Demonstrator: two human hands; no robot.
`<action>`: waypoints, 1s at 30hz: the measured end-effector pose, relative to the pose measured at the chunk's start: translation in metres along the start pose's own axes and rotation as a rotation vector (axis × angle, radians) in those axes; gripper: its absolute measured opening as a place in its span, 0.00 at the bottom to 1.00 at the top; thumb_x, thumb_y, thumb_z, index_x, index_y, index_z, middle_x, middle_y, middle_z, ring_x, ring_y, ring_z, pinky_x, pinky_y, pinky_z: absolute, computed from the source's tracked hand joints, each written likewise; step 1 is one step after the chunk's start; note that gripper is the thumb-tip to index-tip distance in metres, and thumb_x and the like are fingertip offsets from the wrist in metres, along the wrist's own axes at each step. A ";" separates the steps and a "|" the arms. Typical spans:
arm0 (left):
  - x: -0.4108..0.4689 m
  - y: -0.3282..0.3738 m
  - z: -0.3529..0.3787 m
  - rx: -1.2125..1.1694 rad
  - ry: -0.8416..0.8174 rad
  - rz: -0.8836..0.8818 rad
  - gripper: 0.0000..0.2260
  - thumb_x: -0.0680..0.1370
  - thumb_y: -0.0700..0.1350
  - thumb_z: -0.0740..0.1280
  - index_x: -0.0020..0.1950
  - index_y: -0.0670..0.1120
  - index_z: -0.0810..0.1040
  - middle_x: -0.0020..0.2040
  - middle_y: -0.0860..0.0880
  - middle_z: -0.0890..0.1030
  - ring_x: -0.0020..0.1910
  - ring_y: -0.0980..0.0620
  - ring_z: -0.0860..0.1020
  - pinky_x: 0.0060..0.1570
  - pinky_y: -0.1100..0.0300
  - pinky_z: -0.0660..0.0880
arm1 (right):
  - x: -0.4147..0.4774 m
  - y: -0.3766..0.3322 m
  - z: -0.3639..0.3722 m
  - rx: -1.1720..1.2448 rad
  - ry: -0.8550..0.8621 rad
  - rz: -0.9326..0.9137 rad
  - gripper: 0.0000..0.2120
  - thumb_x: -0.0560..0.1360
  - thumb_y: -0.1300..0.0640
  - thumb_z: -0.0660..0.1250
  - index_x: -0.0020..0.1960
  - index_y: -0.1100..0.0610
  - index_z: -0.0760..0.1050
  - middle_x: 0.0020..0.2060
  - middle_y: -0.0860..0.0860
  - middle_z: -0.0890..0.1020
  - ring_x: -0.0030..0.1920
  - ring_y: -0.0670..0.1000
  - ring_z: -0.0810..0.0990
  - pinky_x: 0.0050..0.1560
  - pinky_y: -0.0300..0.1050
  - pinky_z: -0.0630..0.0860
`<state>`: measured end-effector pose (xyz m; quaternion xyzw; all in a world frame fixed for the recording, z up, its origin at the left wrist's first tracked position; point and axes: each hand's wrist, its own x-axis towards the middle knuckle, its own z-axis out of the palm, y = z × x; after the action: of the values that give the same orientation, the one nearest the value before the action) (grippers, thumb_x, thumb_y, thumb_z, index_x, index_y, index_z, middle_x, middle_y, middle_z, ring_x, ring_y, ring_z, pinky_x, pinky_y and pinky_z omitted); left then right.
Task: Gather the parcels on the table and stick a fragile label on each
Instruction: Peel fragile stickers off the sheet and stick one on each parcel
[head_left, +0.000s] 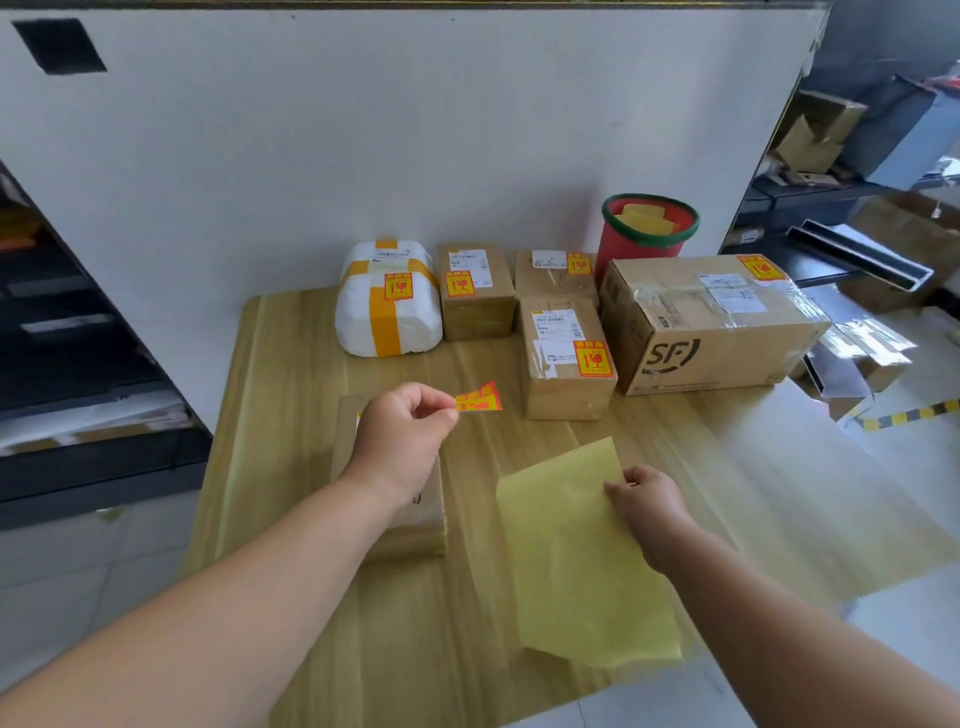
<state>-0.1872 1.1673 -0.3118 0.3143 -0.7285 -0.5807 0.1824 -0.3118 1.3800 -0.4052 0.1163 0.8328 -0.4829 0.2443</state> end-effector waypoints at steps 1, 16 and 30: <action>0.000 -0.003 -0.001 0.003 -0.009 0.011 0.08 0.74 0.37 0.69 0.39 0.48 0.79 0.38 0.48 0.81 0.38 0.54 0.75 0.43 0.60 0.72 | 0.002 0.000 0.000 0.013 0.000 0.013 0.07 0.78 0.60 0.65 0.54 0.60 0.77 0.42 0.56 0.81 0.40 0.56 0.80 0.42 0.50 0.78; -0.007 -0.019 -0.030 0.201 -0.099 0.196 0.13 0.74 0.36 0.69 0.37 0.54 0.77 0.36 0.55 0.80 0.38 0.56 0.77 0.43 0.61 0.74 | -0.071 -0.088 0.072 0.300 -0.401 -0.092 0.10 0.77 0.51 0.67 0.48 0.59 0.77 0.39 0.52 0.80 0.37 0.49 0.78 0.43 0.43 0.76; 0.003 -0.037 -0.072 0.197 -0.111 0.204 0.12 0.74 0.36 0.69 0.37 0.53 0.77 0.38 0.55 0.80 0.39 0.59 0.77 0.45 0.64 0.73 | -0.089 -0.101 0.118 0.247 -0.401 -0.133 0.07 0.78 0.61 0.66 0.41 0.57 0.73 0.30 0.51 0.77 0.29 0.46 0.73 0.31 0.39 0.72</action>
<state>-0.1347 1.1073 -0.3293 0.2223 -0.8191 -0.5014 0.1683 -0.2444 1.2308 -0.3324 -0.0080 0.7081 -0.6095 0.3563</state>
